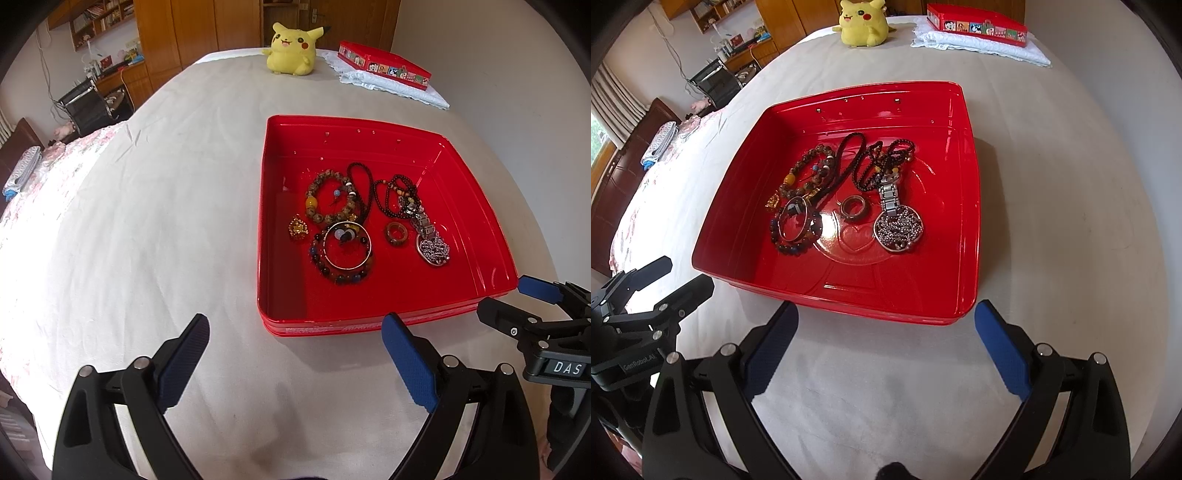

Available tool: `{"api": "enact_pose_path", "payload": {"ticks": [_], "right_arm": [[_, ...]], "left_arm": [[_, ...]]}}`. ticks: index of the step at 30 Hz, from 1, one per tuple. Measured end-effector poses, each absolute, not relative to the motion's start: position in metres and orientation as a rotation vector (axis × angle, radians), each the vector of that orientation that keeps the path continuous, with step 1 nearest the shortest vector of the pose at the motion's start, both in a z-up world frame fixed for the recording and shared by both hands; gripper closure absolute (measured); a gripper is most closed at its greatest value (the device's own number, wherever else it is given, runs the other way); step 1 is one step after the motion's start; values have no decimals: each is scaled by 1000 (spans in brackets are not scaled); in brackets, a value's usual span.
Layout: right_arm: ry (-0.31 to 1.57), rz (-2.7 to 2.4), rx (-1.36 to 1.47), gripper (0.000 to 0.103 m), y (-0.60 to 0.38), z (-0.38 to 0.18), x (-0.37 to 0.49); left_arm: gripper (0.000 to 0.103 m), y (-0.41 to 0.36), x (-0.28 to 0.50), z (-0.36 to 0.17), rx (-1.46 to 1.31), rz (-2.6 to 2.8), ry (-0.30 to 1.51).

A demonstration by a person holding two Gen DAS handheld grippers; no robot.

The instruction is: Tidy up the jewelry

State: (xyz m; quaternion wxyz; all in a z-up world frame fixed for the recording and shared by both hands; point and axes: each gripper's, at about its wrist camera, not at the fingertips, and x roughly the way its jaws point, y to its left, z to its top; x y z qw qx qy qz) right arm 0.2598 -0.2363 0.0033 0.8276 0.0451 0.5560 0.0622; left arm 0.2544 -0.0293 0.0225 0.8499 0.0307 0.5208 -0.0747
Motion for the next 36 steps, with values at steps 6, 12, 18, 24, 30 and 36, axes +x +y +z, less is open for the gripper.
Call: {"api": "enact_pose_path", "payload": {"ticks": [6, 12, 18, 24, 30, 36], "right_arm": [[1181, 131, 94, 8, -237, 3, 260], [1183, 129, 93, 8, -237, 2, 261], [1182, 129, 92, 8, -237, 2, 261], [1184, 130, 93, 8, -238, 2, 261], [1183, 128, 93, 8, -237, 2, 261], [1184, 127, 92, 8, -237, 1, 261]], "left_arm": [[9, -29, 254, 23, 67, -154, 1093], [9, -30, 254, 23, 67, -154, 1096], [9, -31, 253, 23, 70, -154, 1094], [9, -31, 253, 23, 73, -148, 1089], [9, -30, 253, 23, 72, -146, 1093], [9, -32, 253, 23, 75, -149, 1098]]}}
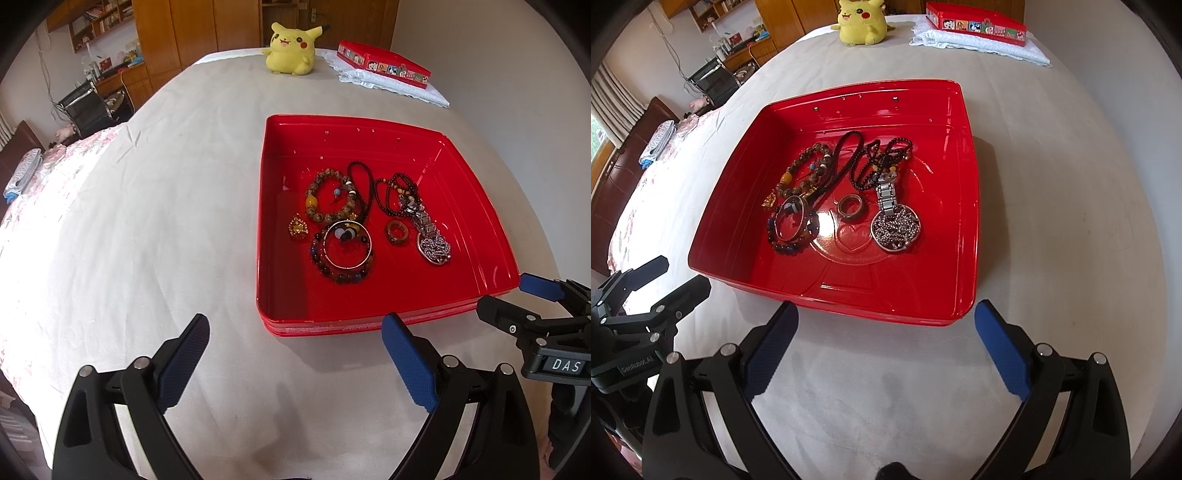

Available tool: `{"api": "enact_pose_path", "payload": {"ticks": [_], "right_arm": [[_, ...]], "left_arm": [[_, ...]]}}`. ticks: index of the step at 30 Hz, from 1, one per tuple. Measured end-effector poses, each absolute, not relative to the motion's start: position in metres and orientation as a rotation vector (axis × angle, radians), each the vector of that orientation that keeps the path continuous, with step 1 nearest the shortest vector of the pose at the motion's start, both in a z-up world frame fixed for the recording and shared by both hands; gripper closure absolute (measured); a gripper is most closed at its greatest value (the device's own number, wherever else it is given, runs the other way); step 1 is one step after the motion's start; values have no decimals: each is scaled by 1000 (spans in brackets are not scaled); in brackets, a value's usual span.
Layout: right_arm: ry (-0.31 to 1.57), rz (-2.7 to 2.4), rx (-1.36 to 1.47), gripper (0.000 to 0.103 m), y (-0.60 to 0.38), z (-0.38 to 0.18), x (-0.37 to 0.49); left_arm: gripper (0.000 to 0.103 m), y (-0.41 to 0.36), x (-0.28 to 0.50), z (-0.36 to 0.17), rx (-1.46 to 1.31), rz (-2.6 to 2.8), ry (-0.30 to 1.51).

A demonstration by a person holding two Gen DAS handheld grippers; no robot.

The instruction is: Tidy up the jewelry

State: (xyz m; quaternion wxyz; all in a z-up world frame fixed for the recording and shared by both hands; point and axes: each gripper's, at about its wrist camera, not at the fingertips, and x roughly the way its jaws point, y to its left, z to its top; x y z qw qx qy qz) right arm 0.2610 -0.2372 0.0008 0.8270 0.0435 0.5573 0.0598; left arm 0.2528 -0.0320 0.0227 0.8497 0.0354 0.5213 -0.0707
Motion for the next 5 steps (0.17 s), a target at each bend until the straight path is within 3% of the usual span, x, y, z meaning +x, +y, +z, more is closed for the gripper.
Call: {"api": "enact_pose_path", "payload": {"ticks": [5], "right_arm": [[1185, 128, 91, 8, -237, 0, 261]], "left_arm": [[9, -32, 253, 23, 74, -150, 1098]]}}
